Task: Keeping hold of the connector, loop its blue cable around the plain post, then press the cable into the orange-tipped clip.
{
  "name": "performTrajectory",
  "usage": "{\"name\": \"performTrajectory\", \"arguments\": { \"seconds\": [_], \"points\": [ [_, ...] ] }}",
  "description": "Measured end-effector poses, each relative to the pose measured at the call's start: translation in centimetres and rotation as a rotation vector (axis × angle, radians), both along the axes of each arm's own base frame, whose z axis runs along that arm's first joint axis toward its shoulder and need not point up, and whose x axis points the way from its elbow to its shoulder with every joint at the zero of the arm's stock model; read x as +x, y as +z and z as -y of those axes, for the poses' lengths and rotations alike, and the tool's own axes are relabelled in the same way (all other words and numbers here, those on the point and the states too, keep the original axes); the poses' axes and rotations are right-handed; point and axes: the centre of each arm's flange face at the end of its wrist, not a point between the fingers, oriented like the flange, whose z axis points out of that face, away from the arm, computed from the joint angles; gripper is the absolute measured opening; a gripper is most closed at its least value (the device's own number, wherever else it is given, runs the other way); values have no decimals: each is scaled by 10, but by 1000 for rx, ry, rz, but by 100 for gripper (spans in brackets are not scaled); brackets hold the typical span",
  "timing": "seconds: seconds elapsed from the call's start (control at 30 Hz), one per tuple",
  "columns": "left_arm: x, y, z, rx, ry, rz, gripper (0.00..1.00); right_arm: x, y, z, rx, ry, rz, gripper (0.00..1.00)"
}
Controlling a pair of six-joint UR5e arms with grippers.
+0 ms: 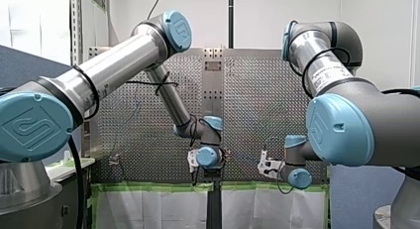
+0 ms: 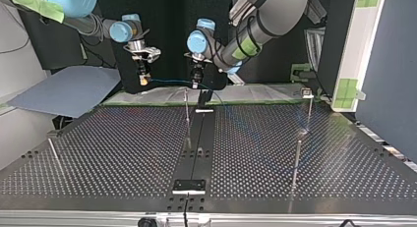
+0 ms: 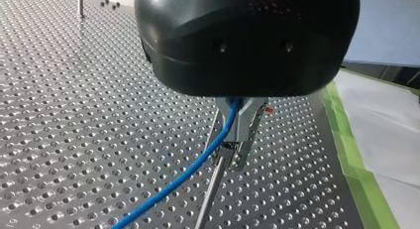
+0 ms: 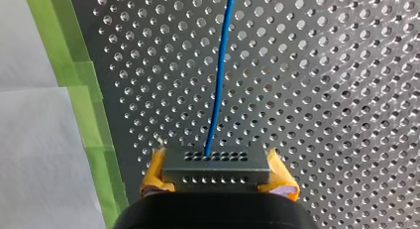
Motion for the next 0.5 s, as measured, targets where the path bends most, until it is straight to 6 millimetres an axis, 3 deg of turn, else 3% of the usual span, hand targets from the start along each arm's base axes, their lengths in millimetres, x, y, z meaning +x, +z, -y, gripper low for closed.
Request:
{"name": "performTrajectory", "arguments": {
  "seconds": [0.5],
  "points": [
    [15,0,-8,-77,-3,-4,0,1,1,3,-9,12,1,0]
  ]
}}
